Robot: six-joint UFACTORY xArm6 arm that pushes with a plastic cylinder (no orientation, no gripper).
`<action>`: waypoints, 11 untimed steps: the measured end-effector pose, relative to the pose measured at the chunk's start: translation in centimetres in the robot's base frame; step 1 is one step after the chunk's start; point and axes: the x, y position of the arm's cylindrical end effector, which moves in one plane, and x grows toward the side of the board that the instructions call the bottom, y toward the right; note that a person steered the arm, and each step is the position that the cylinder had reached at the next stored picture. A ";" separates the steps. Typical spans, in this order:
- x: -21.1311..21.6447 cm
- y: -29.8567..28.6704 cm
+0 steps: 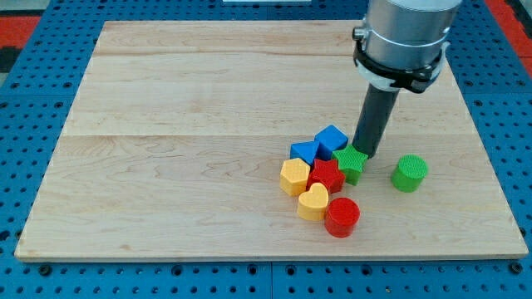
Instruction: Point your arm towards the right middle end of the board
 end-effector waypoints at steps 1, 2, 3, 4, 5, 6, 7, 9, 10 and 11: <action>-1.4 3.4; -2.5 3.4; -3.7 3.4; -5.3 3.4; -6.6 3.4; -6.6 3.8; -6.8 8.3; -6.8 13.5; -8.1 14.9; -8.1 14.9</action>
